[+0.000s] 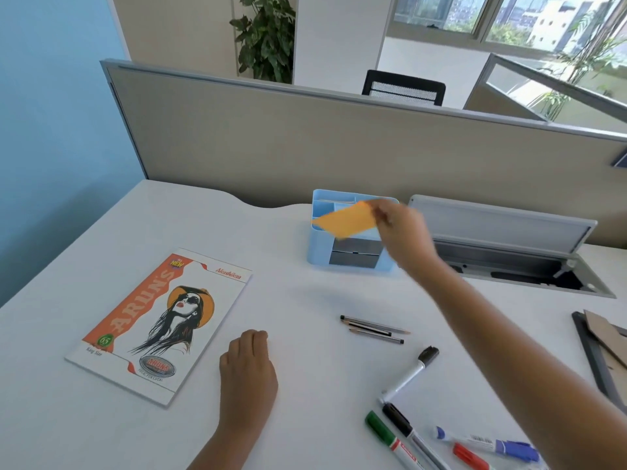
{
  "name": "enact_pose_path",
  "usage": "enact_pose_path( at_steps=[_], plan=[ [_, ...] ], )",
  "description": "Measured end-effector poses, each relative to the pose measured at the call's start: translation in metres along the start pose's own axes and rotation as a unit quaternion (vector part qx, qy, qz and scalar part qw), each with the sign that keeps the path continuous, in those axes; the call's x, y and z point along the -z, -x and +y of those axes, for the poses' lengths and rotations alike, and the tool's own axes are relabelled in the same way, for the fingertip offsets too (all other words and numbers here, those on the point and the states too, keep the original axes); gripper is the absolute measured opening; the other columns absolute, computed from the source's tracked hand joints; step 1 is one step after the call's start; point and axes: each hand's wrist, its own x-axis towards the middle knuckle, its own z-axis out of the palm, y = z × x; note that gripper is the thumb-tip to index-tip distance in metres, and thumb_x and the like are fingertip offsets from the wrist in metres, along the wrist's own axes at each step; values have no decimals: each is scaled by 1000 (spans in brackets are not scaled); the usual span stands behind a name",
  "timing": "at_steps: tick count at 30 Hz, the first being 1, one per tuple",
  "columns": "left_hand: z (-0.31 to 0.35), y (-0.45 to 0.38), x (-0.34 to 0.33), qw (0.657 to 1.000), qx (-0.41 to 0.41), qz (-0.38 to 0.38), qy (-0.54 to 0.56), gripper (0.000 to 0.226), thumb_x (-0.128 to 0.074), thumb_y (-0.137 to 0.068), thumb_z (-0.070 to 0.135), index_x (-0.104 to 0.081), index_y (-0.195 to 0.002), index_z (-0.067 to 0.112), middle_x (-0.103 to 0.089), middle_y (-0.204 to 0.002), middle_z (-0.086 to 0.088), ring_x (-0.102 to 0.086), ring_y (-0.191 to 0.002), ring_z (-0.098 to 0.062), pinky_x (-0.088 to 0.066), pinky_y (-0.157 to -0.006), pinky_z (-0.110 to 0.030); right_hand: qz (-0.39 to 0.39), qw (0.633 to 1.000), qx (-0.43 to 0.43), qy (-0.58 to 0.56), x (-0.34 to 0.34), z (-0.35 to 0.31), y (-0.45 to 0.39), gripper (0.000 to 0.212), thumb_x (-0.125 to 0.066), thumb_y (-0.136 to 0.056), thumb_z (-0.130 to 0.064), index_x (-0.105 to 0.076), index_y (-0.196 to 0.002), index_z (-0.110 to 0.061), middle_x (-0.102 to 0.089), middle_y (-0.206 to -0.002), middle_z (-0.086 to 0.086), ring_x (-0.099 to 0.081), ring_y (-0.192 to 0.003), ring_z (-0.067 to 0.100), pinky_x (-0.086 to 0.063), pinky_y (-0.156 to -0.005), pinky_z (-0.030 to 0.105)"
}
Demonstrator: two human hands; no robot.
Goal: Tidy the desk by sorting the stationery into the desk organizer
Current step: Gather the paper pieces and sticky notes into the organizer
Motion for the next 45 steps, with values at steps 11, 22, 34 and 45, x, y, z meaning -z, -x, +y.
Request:
enact_pose_path(
  at_steps=[11,22,34,45],
  plan=[
    [1,-3,0,1000,9,-15,6,31,-71,-53,-5,-62,-81,6,-60,-82,-9,-56,-67,-30,-43,-51,-35,52,983,-5,175,7,59,-99,37,-40,-89,-4,-61,-113,-22,-67,-109,9,-61,-92,33,-44,-66,33],
    [3,-4,3,1000,5,-17,3,28,-67,-56,-6,-59,-80,7,-57,-82,-10,-51,-64,-29,-39,-50,-34,-19,992,-20,122,-14,70,-95,44,-47,-91,-14,-40,-134,-23,-53,-133,10,-48,-120,32,-44,-90,40],
    [2,-1,5,1000,1,-13,4,27,-66,-58,-8,-59,-80,5,-57,-81,-11,-51,-64,-30,-40,-50,-35,-32,986,-20,161,-6,98,-57,53,-43,-92,-6,-28,-142,-17,-34,-148,8,-38,-131,31,-39,-100,44],
    [2,-3,4,1000,5,-11,10,29,-68,-56,-8,-59,-80,6,-58,-82,-10,-52,-65,-30,-40,-51,-35,-51,983,-60,166,-19,104,-111,45,-40,-88,1,-46,-129,-16,-47,-136,14,-43,-124,32,-40,-97,39]
  ],
)
